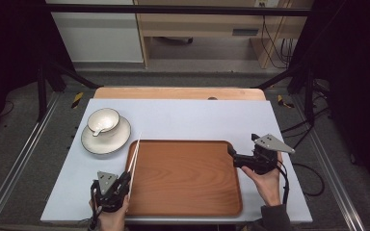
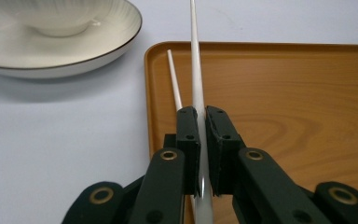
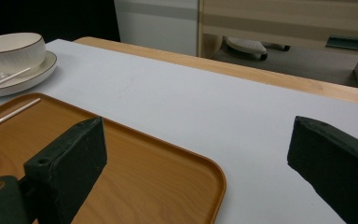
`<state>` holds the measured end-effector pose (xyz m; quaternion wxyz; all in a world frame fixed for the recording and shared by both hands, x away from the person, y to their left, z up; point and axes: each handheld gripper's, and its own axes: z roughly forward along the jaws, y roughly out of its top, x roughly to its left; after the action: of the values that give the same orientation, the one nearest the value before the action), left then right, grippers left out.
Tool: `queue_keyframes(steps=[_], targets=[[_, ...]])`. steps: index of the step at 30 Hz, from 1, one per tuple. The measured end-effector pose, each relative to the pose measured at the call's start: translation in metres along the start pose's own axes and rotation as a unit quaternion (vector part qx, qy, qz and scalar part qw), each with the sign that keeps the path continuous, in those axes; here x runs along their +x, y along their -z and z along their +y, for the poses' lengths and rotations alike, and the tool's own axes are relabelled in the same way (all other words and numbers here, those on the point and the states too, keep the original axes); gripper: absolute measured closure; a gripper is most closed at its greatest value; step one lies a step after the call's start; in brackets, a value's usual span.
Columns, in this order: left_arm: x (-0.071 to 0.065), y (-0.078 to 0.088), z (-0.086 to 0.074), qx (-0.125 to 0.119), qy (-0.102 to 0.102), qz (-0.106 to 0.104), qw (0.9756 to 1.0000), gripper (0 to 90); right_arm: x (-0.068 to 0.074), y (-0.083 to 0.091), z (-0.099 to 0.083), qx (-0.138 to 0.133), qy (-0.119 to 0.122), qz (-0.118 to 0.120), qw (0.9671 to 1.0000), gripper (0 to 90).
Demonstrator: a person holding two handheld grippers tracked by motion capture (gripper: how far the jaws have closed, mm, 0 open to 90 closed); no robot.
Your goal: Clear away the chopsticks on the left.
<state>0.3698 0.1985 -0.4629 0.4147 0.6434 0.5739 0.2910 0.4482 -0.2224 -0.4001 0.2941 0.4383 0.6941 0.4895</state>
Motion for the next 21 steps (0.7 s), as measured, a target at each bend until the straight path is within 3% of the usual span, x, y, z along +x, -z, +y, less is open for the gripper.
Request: queue_keyframes(steps=[6,14,21], targets=[[-0.013,-0.005,-0.006,0.003,-0.003,0.000,1.0000,84.1,0.001,-0.002,-0.001,0.004,0.002,0.002,1.0000,4.9],[-0.013,-0.012,-0.017,0.023,0.003,0.013,0.9996,84.1,0.001,-0.002,-0.002,0.006,0.000,0.002,1.0000,5.0],[-0.019,-0.017,-0.022,0.039,-0.008,0.019,0.9990,84.1,0.002,-0.004,-0.002,0.007,0.003,0.002,1.0000,5.0]])
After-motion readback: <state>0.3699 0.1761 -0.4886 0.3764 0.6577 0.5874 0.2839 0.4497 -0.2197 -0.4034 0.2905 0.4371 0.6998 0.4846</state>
